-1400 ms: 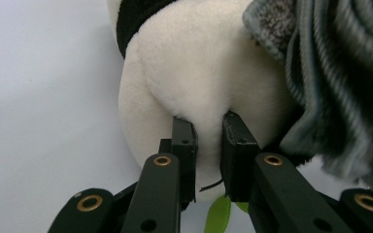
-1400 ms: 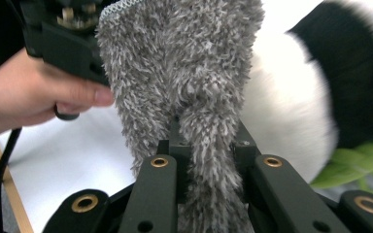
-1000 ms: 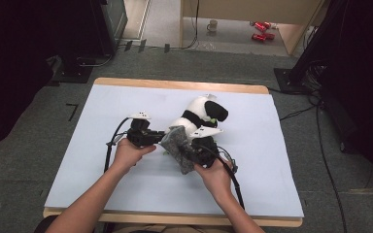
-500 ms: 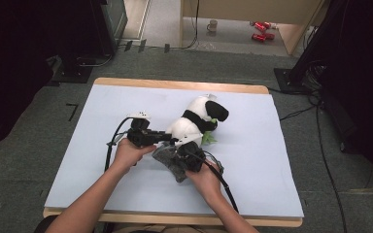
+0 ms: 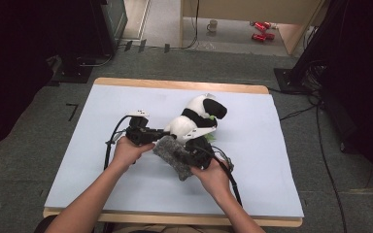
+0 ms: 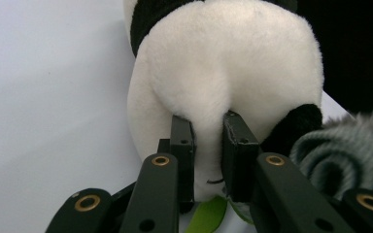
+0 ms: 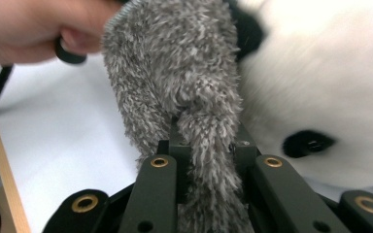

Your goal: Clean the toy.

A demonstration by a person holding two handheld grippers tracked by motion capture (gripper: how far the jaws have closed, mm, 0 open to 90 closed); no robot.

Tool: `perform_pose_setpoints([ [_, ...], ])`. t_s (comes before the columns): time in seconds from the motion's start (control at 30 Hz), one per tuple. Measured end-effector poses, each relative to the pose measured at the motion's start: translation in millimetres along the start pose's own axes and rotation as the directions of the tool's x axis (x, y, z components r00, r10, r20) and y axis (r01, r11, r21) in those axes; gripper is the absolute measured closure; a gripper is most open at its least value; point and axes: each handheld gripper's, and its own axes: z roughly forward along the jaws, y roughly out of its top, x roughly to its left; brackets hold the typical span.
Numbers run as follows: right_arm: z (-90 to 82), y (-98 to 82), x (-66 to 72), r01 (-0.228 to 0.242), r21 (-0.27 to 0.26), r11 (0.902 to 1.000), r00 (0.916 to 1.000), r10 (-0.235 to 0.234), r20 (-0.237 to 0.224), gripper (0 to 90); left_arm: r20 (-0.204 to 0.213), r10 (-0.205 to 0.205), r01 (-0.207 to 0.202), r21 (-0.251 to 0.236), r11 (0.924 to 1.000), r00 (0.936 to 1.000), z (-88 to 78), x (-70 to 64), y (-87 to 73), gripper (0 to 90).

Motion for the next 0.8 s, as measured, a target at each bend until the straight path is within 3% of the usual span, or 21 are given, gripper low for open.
perform_pose_setpoints([
  [0.1, -8.9, 4.8, -1.0, -0.002, -0.042, 0.9991, 0.9997, 0.003, 0.023, 78.9, 0.003, -0.001, 0.001, 0.001, 1.0000, 1.0000, 0.3, -0.3, -0.1, 78.0],
  [0.23, 1.4, 3.5, -5.9, -0.009, -0.024, 0.9997, 0.9979, 0.011, 0.063, 79.3, -0.003, 0.000, 0.000, 0.003, 1.0000, 1.0000, 1.1, -1.1, -0.5, 78.0],
  [0.47, 17.2, 1.2, -2.1, 0.070, -0.032, 0.9970, 0.9900, -0.066, 0.125, 79.4, -0.014, -0.025, 0.025, 0.007, 0.9996, 0.9996, 0.7, 2.5, -2.0, 78.4],
  [0.67, 34.4, -7.4, -0.8, 0.111, 0.011, 0.9938, 0.9847, -0.111, 0.134, 79.6, -0.011, -0.019, 0.019, 0.009, 0.9998, 0.9998, 1.1, 1.4, -1.9, 78.2],
  [0.8, 41.8, -11.9, -2.5, 0.109, 0.035, 0.9934, 0.9854, -0.113, 0.128, 79.7, -0.005, -0.015, 0.015, 0.013, 0.9998, 0.9999, 1.6, 0.4, -1.8, 78.0],
])
